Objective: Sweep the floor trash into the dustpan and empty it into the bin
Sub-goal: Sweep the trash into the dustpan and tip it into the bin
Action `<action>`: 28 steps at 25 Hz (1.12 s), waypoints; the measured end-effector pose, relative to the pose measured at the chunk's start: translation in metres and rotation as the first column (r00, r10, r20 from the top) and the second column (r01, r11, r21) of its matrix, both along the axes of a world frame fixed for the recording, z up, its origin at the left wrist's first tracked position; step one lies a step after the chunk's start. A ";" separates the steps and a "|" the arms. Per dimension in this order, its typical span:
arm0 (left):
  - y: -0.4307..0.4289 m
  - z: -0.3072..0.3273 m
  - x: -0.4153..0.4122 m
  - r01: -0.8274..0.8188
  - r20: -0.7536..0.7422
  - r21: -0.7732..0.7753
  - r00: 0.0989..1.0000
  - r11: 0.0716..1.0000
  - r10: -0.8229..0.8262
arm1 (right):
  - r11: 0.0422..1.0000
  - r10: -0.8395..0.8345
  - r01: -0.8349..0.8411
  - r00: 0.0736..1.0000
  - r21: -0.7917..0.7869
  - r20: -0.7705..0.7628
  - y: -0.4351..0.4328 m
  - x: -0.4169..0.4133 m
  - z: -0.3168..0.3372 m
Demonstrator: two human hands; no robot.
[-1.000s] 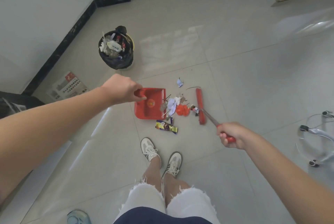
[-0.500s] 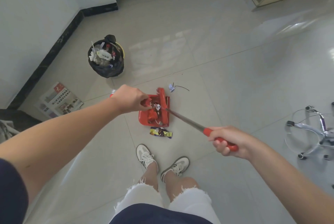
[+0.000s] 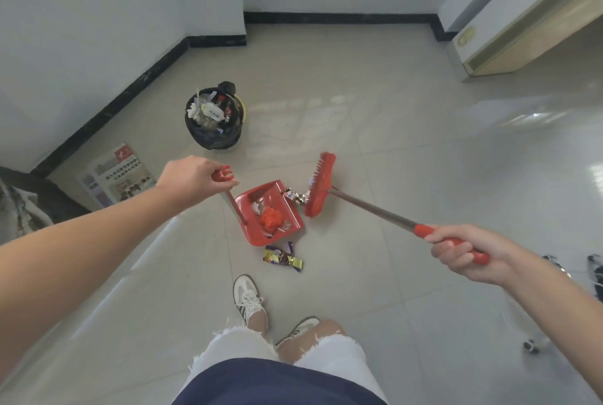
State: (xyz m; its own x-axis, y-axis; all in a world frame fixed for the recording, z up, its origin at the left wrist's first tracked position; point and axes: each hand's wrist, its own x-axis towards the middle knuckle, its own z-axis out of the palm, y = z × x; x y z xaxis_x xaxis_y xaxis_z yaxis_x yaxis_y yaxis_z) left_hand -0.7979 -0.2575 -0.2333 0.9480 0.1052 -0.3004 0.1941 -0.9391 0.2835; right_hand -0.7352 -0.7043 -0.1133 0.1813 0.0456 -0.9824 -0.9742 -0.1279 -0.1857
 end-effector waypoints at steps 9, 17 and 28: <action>-0.014 0.011 -0.041 -0.118 0.017 0.045 0.993 0.992 0.117 | 0.764 0.618 -0.538 0.769 -0.355 0.164 0.007 0.034 -0.015; -0.064 0.039 -0.125 -0.410 0.031 0.152 0.911 0.899 0.410 | 0.467 0.863 -0.708 0.496 -0.529 0.098 -0.011 0.109 -0.121; -0.128 0.039 -0.234 -0.506 -0.084 0.186 0.846 0.842 0.527 | 0.220 0.972 -0.861 0.233 -0.459 0.028 -0.001 0.078 -0.162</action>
State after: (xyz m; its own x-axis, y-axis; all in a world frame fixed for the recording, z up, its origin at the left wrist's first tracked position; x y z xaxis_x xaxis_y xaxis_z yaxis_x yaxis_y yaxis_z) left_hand -1.0322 -0.3852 -0.1941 0.6982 0.6223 -0.3540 0.6870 -0.7214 0.0868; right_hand -0.6571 -0.7049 -0.2756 0.4470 0.1050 -0.8884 -0.0329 -0.9905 -0.1336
